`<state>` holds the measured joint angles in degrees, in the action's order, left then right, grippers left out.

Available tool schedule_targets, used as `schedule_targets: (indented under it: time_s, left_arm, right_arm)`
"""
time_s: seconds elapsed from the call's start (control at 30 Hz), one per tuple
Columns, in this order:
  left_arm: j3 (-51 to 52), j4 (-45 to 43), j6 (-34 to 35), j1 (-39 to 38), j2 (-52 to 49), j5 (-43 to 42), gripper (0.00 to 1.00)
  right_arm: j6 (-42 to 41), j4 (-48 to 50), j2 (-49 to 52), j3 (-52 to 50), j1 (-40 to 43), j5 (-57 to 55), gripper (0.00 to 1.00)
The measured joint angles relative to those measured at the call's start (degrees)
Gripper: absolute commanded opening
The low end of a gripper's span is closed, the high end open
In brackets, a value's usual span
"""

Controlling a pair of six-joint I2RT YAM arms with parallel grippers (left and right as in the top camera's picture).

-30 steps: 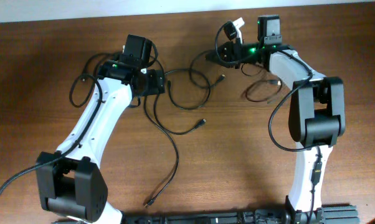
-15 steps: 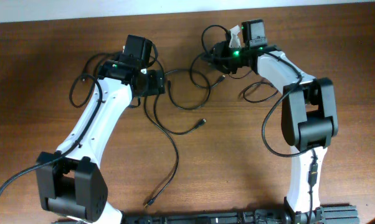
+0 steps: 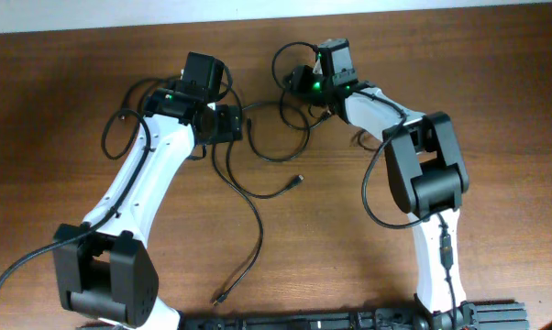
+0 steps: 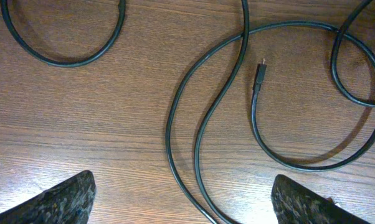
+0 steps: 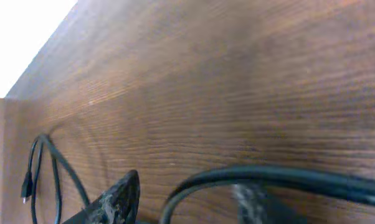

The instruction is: Untangle cables

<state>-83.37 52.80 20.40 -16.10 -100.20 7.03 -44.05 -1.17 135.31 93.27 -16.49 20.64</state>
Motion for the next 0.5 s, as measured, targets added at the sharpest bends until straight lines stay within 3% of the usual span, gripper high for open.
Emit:
schedule_targets:
  time_s: [0.13, 0.23, 0.27, 0.43, 0.5]
  left_arm:
    - [0.00, 0.00, 0.02, 0.00, 0.00, 0.00, 0.91]
    - [0.00, -0.02, 0.00, 0.00, 0.00, 0.00, 0.91]
    - [0.00, -0.09, 0.00, 0.00, 0.00, 0.00, 0.91]
    - [0.00, 0.00, 0.00, 0.00, 0.00, 0.00, 0.91]
    - [0.00, -0.07, 0.00, 0.00, 0.00, 0.02, 0.91]
  right_arm:
    - [-3.41, 1.68, 0.68, 0.04, -0.11, 0.48, 0.46]
    - [-4.17, 10.23, 2.80, 0.02, -0.61, 3.93, 0.25]
    - [-5.07, 13.92, 3.15, -0.20, -0.81, 5.57, 0.04]
    - [-11.34, 34.32, 3.69, -0.52, -0.74, 16.00, 0.04]
    - [-15.21, 50.53, 3.78, -0.46, 0.04, 23.50, 0.04]
